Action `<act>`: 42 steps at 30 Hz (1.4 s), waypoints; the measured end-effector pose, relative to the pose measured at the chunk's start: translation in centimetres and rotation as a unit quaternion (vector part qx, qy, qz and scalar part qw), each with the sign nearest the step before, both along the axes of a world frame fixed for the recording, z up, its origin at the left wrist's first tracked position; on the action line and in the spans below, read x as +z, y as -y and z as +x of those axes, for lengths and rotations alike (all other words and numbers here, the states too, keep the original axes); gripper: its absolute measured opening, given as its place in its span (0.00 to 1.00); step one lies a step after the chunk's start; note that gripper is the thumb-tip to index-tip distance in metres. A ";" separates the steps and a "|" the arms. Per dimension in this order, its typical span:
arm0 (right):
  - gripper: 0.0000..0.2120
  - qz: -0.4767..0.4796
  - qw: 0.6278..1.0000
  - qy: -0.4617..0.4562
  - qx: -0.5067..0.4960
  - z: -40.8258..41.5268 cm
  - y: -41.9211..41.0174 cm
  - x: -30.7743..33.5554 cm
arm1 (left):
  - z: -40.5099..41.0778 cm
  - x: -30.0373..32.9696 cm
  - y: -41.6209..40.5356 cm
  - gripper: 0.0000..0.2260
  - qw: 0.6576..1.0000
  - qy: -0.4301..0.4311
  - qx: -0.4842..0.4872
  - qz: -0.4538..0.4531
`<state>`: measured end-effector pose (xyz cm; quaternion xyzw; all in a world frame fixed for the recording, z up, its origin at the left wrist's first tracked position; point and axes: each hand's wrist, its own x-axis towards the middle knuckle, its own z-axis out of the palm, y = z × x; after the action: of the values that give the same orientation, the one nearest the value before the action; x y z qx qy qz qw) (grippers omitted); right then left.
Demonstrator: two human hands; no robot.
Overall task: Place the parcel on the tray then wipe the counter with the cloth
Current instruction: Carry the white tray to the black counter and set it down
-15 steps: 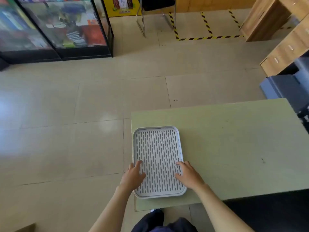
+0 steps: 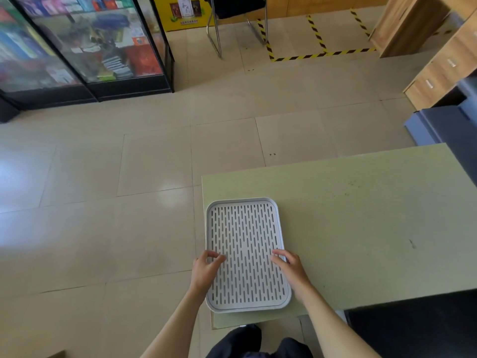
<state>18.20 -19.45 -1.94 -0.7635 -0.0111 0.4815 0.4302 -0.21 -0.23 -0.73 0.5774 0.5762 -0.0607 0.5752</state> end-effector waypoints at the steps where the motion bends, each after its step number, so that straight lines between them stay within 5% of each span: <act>1: 0.09 0.009 1.000 0.001 -0.023 -0.2 0.1 0.0 | -0.1 0.3 0.2 0.18 1.000 0.012 0.015 -0.006; 7: 0.08 0.039 0.994 0.042 -0.095 -2.0 1.3 1.3 | 1.2 3.1 2.4 0.12 0.995 0.075 0.028 0.063; 16: 0.09 0.075 0.969 0.114 -0.206 -2.2 7.5 5.0 | 5.1 6.8 7.5 0.15 0.972 0.146 -0.098 0.156; 24: 0.25 0.073 0.938 0.201 -0.274 -5.7 19.2 9.2 | 5.9 10.4 16.1 0.26 0.934 0.199 -0.251 0.159; 42: 0.35 0.079 0.805 0.318 -0.495 -22.8 47.9 17.0 | 0.2 19.9 44.5 0.34 0.832 0.308 -0.443 0.132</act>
<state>-4.58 -67.36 15.08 -0.7394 0.1941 -0.0690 0.6410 -0.02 -44.73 19.20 0.8302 0.0544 -0.0509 0.5525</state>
